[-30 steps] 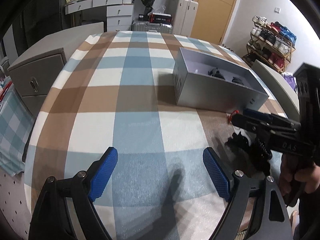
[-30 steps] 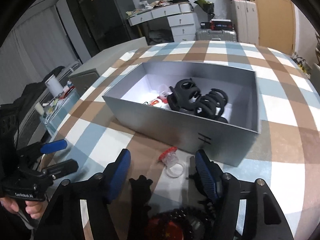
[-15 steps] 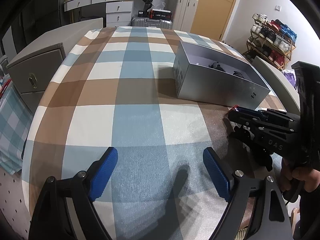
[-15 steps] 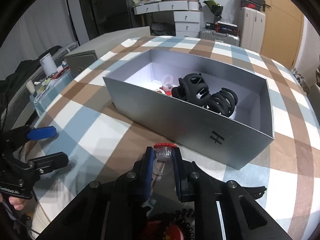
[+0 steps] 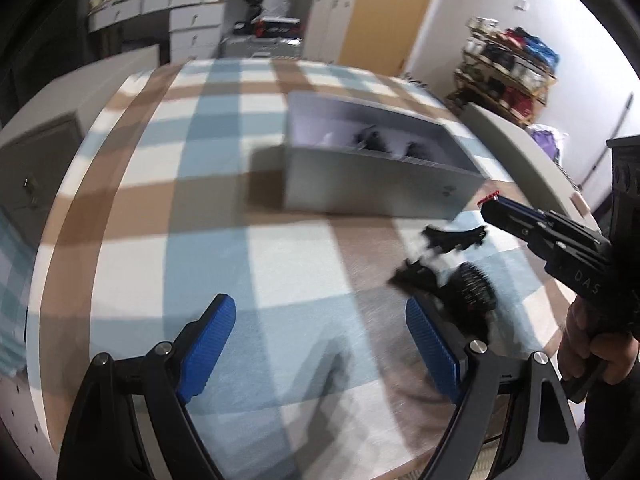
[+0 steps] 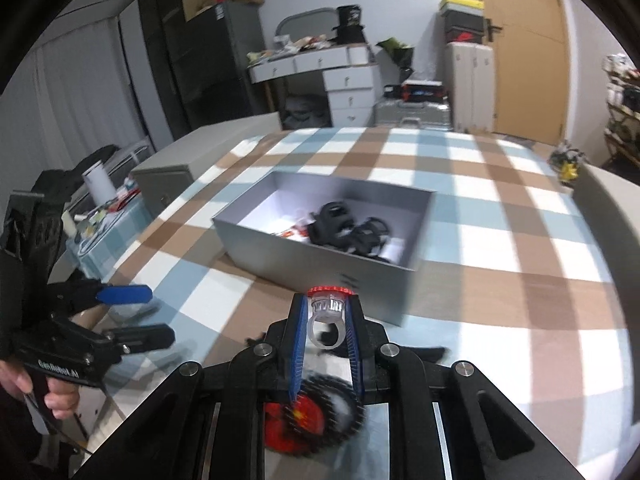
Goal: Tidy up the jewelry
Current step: 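Lift the clear red-topped ring with the right tool off the table, then close the left tool on a black bead bracelet while the right tool holds the ring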
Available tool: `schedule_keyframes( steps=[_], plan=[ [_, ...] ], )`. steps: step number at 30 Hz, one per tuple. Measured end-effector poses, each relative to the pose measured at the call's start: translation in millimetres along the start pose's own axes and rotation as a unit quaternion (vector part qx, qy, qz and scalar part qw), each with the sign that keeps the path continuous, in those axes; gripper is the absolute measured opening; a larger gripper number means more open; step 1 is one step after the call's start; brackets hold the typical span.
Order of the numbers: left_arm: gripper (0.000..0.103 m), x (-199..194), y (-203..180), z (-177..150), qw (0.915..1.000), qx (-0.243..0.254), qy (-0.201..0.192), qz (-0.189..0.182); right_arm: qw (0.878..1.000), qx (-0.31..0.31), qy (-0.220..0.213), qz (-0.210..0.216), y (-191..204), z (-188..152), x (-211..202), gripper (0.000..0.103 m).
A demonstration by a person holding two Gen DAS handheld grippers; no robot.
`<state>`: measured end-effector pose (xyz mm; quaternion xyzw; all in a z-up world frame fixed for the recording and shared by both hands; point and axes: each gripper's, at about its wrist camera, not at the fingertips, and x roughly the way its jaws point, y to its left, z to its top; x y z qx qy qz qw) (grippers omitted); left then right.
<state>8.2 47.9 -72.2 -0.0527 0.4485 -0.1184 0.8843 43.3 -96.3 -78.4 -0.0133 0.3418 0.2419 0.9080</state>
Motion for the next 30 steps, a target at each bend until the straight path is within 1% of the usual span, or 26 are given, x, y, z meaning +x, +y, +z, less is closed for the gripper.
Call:
schedule_keyframes(
  steps=[3,5,9,11,14,18,22,24,28,30],
  plan=[
    [0.084,-1,-14,11,0.9996,0.02,-0.008,-0.019,1.0,0.015,-0.01,-0.016,-16,-4,-13,0.018],
    [0.084,3,-25,20,0.9989,0.033,-0.005,-0.034,0.999,0.026,-0.014,-0.026,-27,-6,-19,0.018],
    [0.084,21,-48,33,0.9962,0.068,0.018,-0.051,0.998,0.048,-0.021,-0.035,-46,-12,-30,0.018],
    [0.084,30,-61,36,0.9939,0.088,0.036,-0.057,0.997,0.055,-0.025,-0.038,-53,-14,-34,0.018],
    [0.084,48,-79,39,0.9902,0.104,0.067,-0.064,0.997,0.065,-0.029,-0.041,-62,-19,-39,0.018],
    [0.084,64,-93,44,0.987,0.118,0.09,-0.062,0.995,0.083,-0.034,-0.043,-77,-25,-45,0.018],
    [0.084,64,-101,42,0.9849,0.122,0.098,-0.074,0.994,0.095,-0.033,-0.041,-87,-33,-48,0.018],
    [0.084,62,-107,39,0.9826,0.137,0.1,-0.074,0.994,0.098,-0.032,-0.04,-90,-37,-49,0.018],
    [0.084,61,-124,27,0.9743,0.186,0.103,-0.075,0.993,0.108,-0.033,-0.033,-93,-40,-47,0.018],
    [0.084,63,-126,24,0.9714,0.197,0.11,-0.075,0.993,0.11,-0.035,-0.031,-94,-41,-47,0.018]
  ],
)
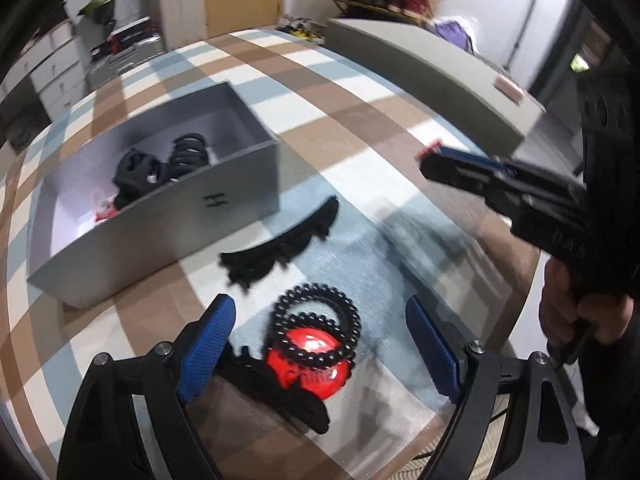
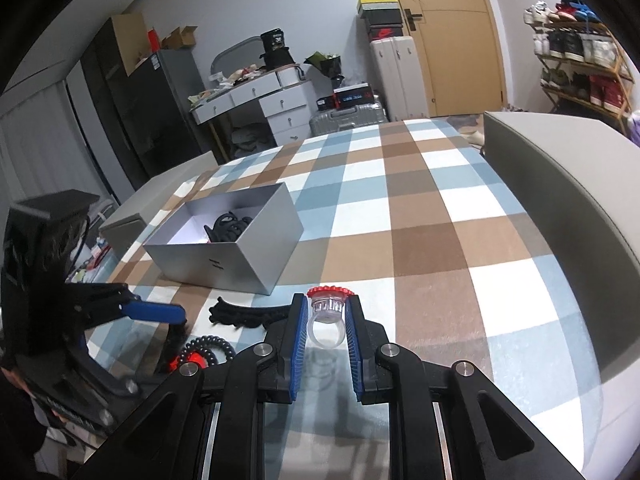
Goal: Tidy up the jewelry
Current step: 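Close the left tool on a black bead bracelet while the right tool holds the ring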
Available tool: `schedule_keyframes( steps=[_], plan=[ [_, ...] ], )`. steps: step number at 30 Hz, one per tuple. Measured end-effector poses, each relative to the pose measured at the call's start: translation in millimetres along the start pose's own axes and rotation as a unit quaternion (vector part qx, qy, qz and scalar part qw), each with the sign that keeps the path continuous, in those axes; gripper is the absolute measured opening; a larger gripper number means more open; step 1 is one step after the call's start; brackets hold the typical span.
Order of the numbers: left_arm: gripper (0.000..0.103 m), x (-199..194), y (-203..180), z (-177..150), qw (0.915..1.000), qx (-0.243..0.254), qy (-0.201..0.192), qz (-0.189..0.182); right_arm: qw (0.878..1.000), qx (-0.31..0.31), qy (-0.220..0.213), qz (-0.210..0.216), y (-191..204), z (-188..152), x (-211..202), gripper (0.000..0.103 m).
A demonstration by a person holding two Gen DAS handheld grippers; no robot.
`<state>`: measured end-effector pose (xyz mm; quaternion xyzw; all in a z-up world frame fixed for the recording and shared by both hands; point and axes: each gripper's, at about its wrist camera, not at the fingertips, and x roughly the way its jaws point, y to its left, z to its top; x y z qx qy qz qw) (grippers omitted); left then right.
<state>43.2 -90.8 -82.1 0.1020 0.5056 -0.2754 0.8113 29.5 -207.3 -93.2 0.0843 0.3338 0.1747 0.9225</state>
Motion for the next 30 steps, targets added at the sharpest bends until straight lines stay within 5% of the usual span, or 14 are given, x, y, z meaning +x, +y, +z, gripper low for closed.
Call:
schedule_keyframes(
  steps=[3,12,30],
  plan=[
    [0.081,8,2,0,0.9999,-0.002,0.011,0.004,1.0,0.001,-0.001,0.004,0,-2,-1,0.018],
    [0.047,15,2,-3,0.9995,0.002,0.031,0.005,1.0,0.004,0.0,0.0,-3,-5,-1,0.018],
    [0.036,2,2,-4,1.0,0.001,0.005,0.005,0.999,0.005,0.027,0.021,2,-10,10,0.02]
  ],
)
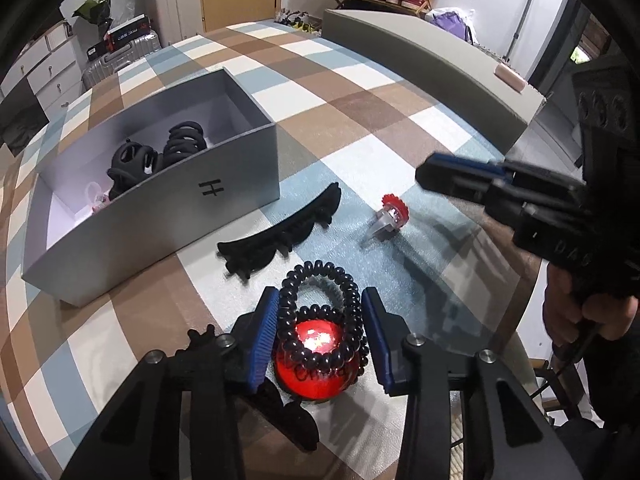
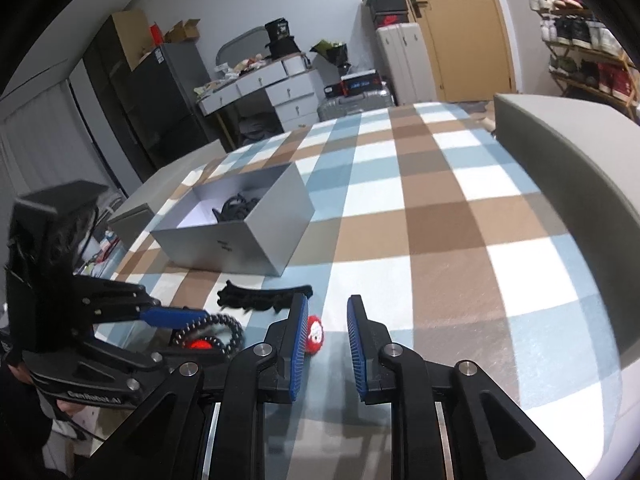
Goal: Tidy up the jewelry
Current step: 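Close the left tool on a black bead bracelet while the right tool holds the ring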
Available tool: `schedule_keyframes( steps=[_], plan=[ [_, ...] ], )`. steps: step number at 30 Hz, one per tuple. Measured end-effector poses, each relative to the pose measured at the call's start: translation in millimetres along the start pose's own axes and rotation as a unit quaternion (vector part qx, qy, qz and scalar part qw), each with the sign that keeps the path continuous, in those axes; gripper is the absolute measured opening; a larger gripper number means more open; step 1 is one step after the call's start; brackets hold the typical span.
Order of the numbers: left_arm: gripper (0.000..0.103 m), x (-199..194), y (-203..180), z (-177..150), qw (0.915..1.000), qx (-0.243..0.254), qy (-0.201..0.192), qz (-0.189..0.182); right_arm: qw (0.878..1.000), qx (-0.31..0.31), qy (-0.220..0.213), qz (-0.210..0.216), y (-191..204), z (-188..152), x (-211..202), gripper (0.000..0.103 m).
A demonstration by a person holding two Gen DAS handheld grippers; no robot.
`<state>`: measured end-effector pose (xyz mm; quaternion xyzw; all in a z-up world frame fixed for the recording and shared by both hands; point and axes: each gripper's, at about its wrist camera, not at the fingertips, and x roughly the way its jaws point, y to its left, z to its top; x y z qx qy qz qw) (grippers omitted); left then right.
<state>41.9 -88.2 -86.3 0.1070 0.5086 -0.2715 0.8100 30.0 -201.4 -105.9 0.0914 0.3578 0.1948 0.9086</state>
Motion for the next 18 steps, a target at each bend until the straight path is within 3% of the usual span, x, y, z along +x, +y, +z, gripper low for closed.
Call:
schedule_keyframes(
  steps=[9,18],
  plan=[
    [0.036,-21,5,-1,0.9994,-0.014,-0.031,-0.003,0.999,-0.009,0.043,0.006,11,-9,22,0.023],
    [0.036,-41,19,-5,0.9974,-0.037,-0.062,0.002,0.998,-0.023,0.053,0.006,19,-9,23,0.021]
  ],
)
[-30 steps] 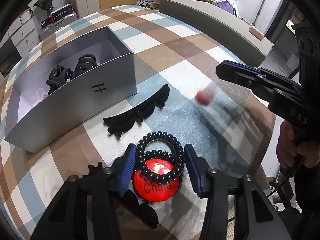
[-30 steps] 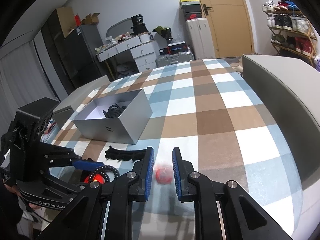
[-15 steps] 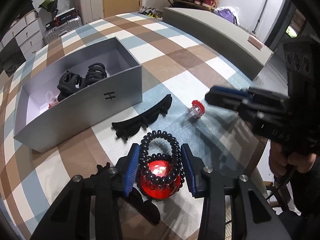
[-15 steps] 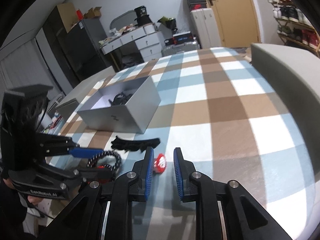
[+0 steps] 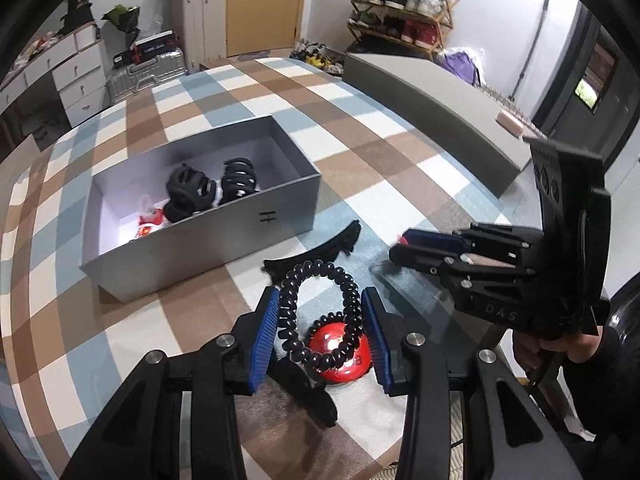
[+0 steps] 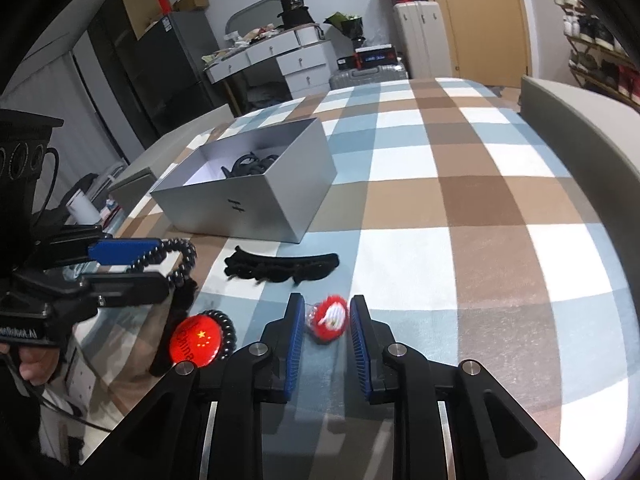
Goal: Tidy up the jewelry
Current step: 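Close the left tool on a black bead bracelet while the right tool holds the ring, then carry the bracelet with the left tool and the ring with the right tool over the box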
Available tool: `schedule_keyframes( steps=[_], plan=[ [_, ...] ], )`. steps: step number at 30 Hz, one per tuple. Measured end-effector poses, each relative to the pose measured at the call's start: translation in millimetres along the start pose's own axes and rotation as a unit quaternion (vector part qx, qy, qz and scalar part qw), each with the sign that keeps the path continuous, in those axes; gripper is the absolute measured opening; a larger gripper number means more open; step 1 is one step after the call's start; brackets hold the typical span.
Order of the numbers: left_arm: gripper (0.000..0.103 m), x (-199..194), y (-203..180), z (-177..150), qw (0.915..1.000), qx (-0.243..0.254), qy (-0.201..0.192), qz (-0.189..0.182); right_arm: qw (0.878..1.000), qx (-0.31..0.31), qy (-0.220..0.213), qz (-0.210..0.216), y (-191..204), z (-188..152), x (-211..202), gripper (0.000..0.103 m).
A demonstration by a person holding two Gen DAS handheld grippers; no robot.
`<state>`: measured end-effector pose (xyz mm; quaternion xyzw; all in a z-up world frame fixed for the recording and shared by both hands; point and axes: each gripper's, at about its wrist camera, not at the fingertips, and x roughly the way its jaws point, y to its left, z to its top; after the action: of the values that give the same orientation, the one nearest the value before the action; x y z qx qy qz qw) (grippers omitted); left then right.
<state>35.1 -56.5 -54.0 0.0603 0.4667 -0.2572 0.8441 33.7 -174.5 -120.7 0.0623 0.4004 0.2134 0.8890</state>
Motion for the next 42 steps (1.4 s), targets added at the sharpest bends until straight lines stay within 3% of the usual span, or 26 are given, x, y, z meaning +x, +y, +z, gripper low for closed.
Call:
schedule_keyframes(
  steps=[12,24,30,42],
  plan=[
    [0.036,-15,18,-2,0.9993,-0.024,-0.029,-0.009,0.999,0.005,-0.021,0.028,17,7,-5,0.018],
    [0.036,-36,53,11,0.9929,-0.076,-0.091,-0.003,0.994,-0.041,-0.083,0.062,58,58,-24,0.018],
    [0.036,-31,80,26,0.9864,-0.12,-0.113,-0.002,0.991,-0.05,-0.097,0.078,68,88,-12,0.018],
    [0.036,-18,100,42,0.9844,-0.129,-0.119,-0.013,0.99,-0.058,-0.096,0.09,76,124,24,0.018]
  ],
)
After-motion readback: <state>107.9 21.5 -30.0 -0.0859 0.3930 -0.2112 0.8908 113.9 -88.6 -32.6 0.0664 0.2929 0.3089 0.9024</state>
